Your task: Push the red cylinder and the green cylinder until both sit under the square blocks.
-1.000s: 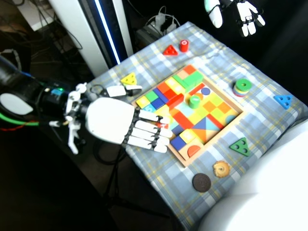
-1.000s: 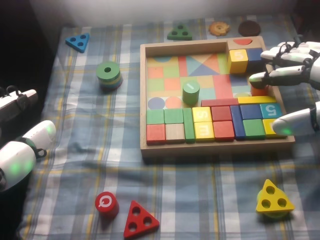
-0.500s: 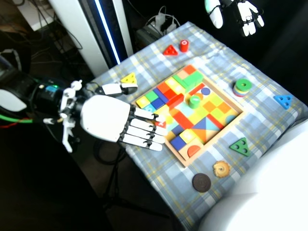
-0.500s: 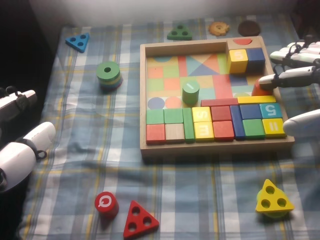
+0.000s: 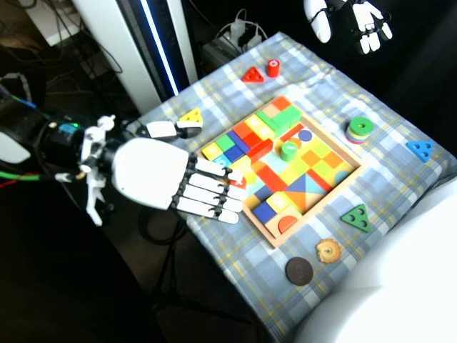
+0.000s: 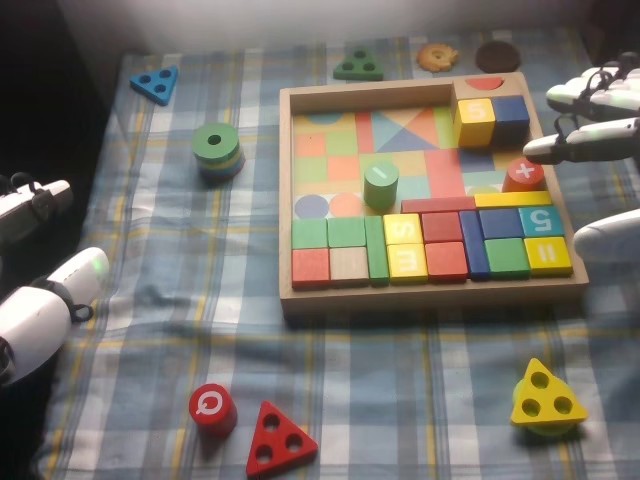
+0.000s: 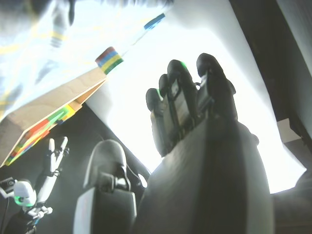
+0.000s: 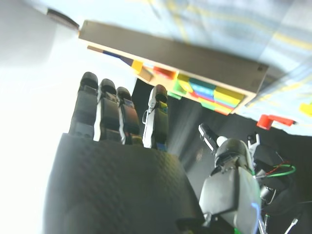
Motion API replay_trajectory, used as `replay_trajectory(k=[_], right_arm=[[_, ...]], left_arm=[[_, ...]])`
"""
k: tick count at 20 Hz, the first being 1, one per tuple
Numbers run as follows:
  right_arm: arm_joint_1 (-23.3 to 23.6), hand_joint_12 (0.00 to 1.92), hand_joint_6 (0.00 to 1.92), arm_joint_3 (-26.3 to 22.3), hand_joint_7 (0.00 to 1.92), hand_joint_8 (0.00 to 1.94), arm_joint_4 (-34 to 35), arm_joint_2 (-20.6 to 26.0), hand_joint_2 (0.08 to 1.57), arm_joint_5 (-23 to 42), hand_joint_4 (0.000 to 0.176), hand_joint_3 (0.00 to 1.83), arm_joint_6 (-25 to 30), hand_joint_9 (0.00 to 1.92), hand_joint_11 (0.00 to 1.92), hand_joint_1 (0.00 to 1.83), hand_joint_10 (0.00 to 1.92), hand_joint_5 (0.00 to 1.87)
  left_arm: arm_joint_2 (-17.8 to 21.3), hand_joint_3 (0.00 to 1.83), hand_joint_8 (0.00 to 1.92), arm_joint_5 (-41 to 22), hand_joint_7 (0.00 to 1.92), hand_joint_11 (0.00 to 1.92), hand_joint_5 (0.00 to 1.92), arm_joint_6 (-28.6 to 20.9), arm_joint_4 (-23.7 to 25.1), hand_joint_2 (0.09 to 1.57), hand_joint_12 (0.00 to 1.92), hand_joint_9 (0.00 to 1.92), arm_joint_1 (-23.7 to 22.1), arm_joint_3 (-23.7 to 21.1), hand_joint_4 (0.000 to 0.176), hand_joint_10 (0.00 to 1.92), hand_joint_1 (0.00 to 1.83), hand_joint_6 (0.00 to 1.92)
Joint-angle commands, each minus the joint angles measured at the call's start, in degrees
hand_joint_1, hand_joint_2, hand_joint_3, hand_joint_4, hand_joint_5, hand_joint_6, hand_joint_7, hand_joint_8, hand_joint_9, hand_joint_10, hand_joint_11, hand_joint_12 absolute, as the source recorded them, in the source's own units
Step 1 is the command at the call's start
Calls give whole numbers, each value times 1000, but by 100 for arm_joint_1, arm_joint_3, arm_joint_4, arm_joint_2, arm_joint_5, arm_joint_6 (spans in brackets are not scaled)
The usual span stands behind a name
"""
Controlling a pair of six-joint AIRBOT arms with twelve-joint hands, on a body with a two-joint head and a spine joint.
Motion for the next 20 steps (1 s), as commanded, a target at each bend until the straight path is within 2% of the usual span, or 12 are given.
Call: replay_trajectory(k=[1,6,8,9,11,12,13,14,15,17,19,20], right_arm=[[54,0,7,-37,0,0,152,45,897,800,176,5,22,0,0,0,0,327],[272,0,0,-170,0,0,-53,90,906,1114,144,6,144,0,0,0,0,301],[493,0,4,-134,0,0,-327,-35,896,1129,162,1,260,0,0,0,0,308],[620,0,9,-79,0,0,-535,-144,885,1102,121,0,355,0,0,0,0,324],[880,0,2,127,0,0,-1002,-442,878,921,117,0,636,0,0,0,0,314],[984,0,0,194,0,0,-1117,-549,888,852,98,0,656,0,0,0,0,293],[1108,0,0,298,0,0,-1266,-703,915,783,110,10,695,0,0,0,0,264],[1203,0,0,407,0,0,-1399,-846,922,746,152,13,788,0,0,0,0,249],[1266,0,3,501,0,0,-1491,-968,926,736,148,14,898,0,0,0,0,253],[1351,0,19,794,0,0,-1599,-1315,944,735,106,19,1126,0,0,0,0,295],[1350,0,8,972,0,0,-1599,-1569,962,715,135,24,1128,0,0,0,0,280],[1350,0,4,1026,0,0,-1601,-1648,937,705,128,10,1128,0,0,0,0,271]], left_arm=[[-16,2,0,-647,411,0,460,-28,203,1293,249,366,-13,20,3,0,289,0],[-17,0,0,-637,401,0,470,-28,203,1280,265,355,-13,27,4,0,332,1],[-26,1,1,-625,400,0,480,-28,205,1286,276,358,-14,37,0,1,337,2],[-33,0,3,-624,416,0,481,-28,206,1283,281,376,-14,43,0,5,330,1],[-36,2,0,-592,415,0,482,-28,218,1289,261,366,-15,58,0,3,305,0],[-39,3,0,-573,413,0,481,-28,220,1292,253,367,-15,65,0,4,307,0],[-48,1,0,-565,414,0,480,-28,222,1289,275,368,-17,70,2,3,290,0],[-55,2,0,-562,405,0,469,-28,224,1292,267,367,-17,74,6,2,278,0],[-60,2,1,-559,406,0,467,-28,224,1293,264,370,-17,77,5,3,273,0],[-65,0,0,-546,405,0,475,-28,238,1292,251,368,-17,90,0,3,295,2],[-67,0,2,-543,403,0,462,-28,255,1289,274,372,-19,96,0,3,319,0],[-67,0,4,-529,412,0,462,-28,259,1286,275,375,-21,101,9,3,312,1]])
